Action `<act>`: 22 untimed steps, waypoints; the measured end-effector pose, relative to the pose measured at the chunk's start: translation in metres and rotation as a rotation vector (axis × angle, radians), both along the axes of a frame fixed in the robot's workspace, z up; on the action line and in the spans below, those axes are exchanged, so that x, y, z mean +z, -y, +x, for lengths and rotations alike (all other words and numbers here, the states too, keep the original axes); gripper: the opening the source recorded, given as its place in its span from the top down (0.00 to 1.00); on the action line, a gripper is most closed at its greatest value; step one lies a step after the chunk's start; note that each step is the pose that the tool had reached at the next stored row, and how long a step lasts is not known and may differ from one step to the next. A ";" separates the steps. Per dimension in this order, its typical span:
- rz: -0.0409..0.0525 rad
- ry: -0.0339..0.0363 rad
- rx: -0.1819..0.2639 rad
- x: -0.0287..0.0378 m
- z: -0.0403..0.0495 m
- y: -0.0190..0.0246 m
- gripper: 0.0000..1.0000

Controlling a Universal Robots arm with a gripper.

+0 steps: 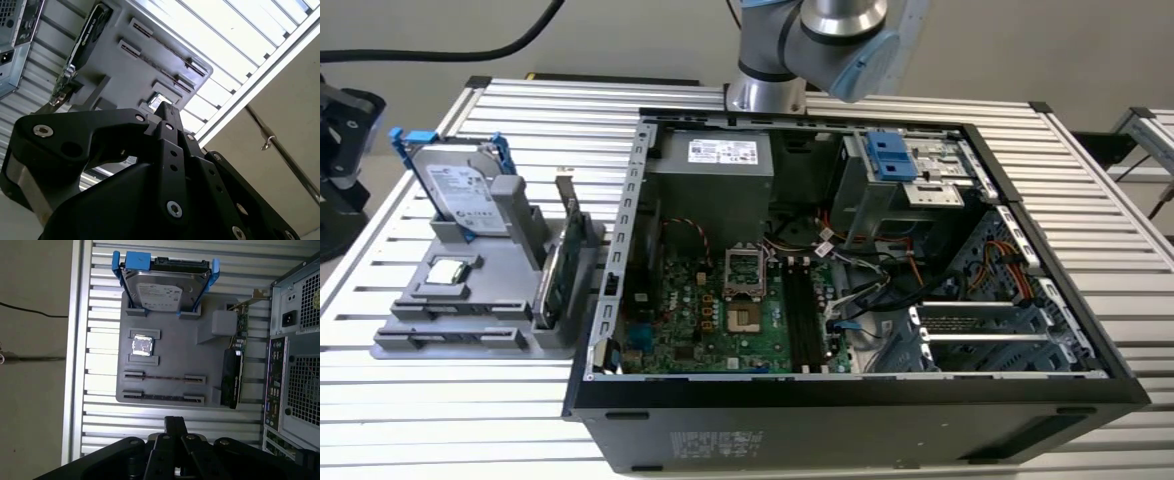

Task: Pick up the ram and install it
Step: 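Pick up the ram and move it above insertion slot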

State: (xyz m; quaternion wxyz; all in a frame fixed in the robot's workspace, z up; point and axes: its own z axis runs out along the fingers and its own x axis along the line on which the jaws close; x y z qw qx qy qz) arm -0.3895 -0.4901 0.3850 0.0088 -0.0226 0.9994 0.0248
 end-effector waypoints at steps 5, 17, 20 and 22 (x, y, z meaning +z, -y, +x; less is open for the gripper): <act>0.0000 0.0000 0.000 0.0000 0.0000 0.0000 1.00; 0.0000 0.0000 0.007 0.0000 0.0000 0.0000 1.00; 0.0000 0.0000 0.009 0.0000 0.0000 0.0000 1.00; 0.0000 0.0000 0.010 0.0000 0.0000 0.0000 1.00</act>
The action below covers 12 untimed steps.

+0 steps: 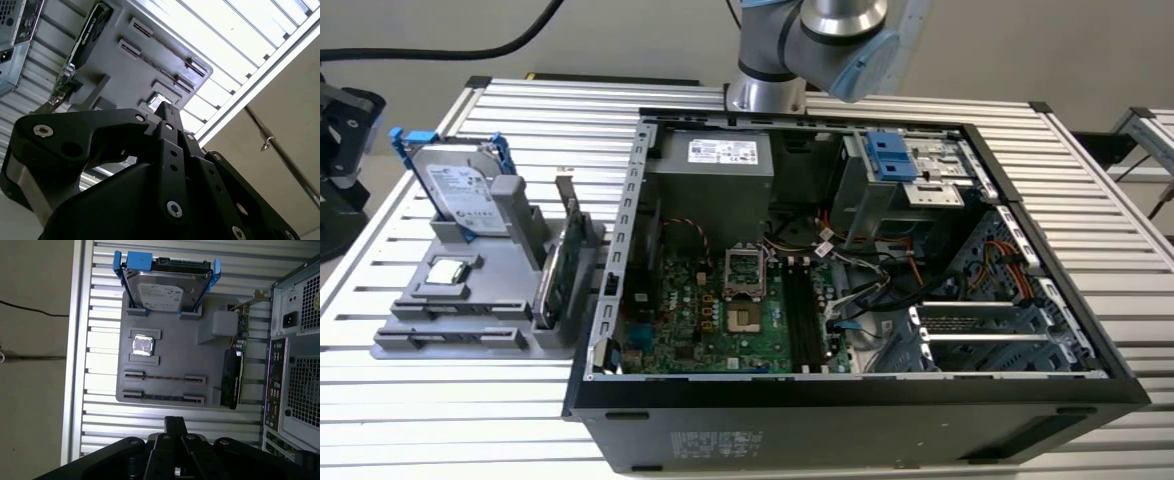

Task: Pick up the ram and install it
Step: 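Pick up the ram and move it above insertion slot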

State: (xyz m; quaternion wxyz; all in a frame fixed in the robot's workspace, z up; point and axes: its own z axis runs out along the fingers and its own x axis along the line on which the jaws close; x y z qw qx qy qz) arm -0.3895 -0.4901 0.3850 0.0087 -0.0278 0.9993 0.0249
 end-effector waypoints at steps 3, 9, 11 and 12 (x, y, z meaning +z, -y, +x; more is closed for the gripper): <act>0.0001 0.0000 -0.002 0.0000 0.0000 0.0000 1.00; 0.0000 -0.0001 -0.075 -0.0002 0.0000 0.0000 1.00; 0.0000 -0.0001 -0.102 -0.0004 0.0000 0.0000 1.00; 0.0000 0.0000 -0.116 -0.0005 0.0000 0.0000 1.00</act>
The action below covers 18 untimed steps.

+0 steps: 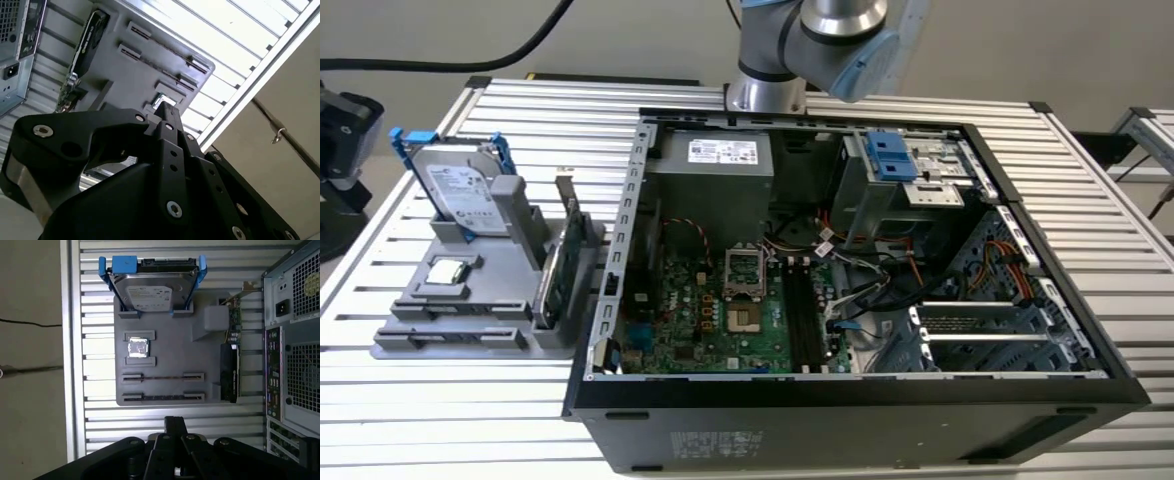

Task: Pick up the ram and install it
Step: 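Pick up the ram and move it above insertion slot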

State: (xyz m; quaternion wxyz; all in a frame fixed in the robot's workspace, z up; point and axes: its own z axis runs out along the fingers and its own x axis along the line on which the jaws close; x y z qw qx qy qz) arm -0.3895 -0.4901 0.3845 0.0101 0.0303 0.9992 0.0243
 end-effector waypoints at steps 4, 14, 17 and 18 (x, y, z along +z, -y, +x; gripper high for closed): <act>0.0000 0.0000 -0.055 -0.0005 0.0000 0.0000 1.00; 0.0000 -0.0001 -0.192 -0.0016 -0.0003 0.0000 1.00; 0.0000 0.0000 -0.232 -0.0020 -0.0004 0.0000 1.00; 0.0001 0.0000 -0.247 -0.0021 -0.0004 0.0000 1.00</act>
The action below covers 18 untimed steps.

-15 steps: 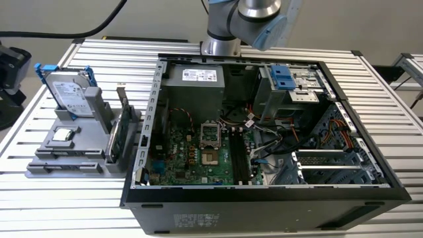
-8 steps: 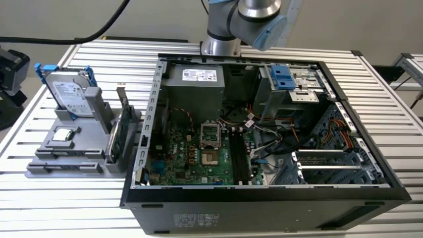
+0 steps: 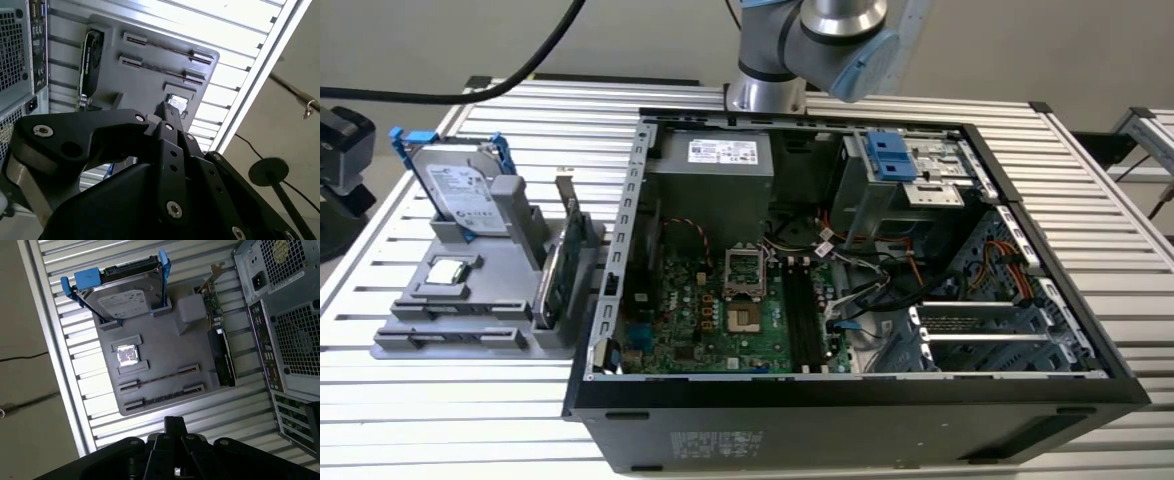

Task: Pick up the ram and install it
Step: 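Pick up the ram and move it above insertion slot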

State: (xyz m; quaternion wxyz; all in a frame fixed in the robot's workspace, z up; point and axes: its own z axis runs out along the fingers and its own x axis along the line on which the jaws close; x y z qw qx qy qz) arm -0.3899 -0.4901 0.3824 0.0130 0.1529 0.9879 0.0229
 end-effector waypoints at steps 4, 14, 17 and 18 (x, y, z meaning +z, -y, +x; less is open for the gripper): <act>0.0000 0.0000 -0.054 -0.0005 -0.0001 0.0000 1.00; 0.0000 0.0000 -0.187 -0.0015 -0.0005 0.0000 1.00; 0.0000 0.0000 -0.227 -0.0019 -0.0006 0.0000 1.00; 0.0000 0.0000 -0.240 -0.0020 -0.0007 0.0000 1.00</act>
